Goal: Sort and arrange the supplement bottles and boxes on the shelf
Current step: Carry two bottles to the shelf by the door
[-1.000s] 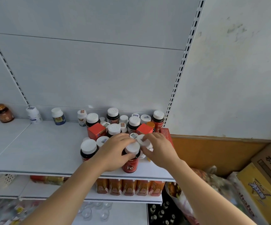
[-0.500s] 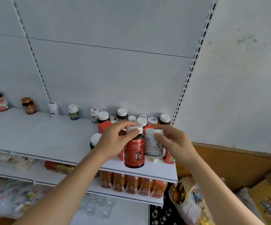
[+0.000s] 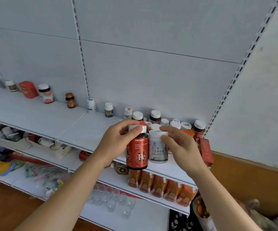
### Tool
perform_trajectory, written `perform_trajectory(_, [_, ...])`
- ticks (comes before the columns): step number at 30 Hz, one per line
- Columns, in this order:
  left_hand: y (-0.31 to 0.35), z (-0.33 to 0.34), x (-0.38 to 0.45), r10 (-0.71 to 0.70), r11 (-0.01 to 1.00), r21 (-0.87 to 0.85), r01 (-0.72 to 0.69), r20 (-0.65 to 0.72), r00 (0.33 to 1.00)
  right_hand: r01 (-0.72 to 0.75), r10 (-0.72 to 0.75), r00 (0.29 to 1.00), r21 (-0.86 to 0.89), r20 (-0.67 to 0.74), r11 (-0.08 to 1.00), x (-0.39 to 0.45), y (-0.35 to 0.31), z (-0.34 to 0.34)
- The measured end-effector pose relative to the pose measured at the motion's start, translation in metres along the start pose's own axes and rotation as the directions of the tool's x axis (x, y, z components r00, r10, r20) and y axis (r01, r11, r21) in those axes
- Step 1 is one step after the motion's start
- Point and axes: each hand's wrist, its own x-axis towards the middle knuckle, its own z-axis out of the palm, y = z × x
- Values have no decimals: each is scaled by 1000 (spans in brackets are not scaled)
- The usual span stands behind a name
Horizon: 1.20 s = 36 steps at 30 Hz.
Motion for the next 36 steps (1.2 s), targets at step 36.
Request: perform_trajectory(36, [-79, -457, 75, -54, 976, 174, 132, -391, 919, 122, -121, 946, 17, 300, 992, 223, -78, 444])
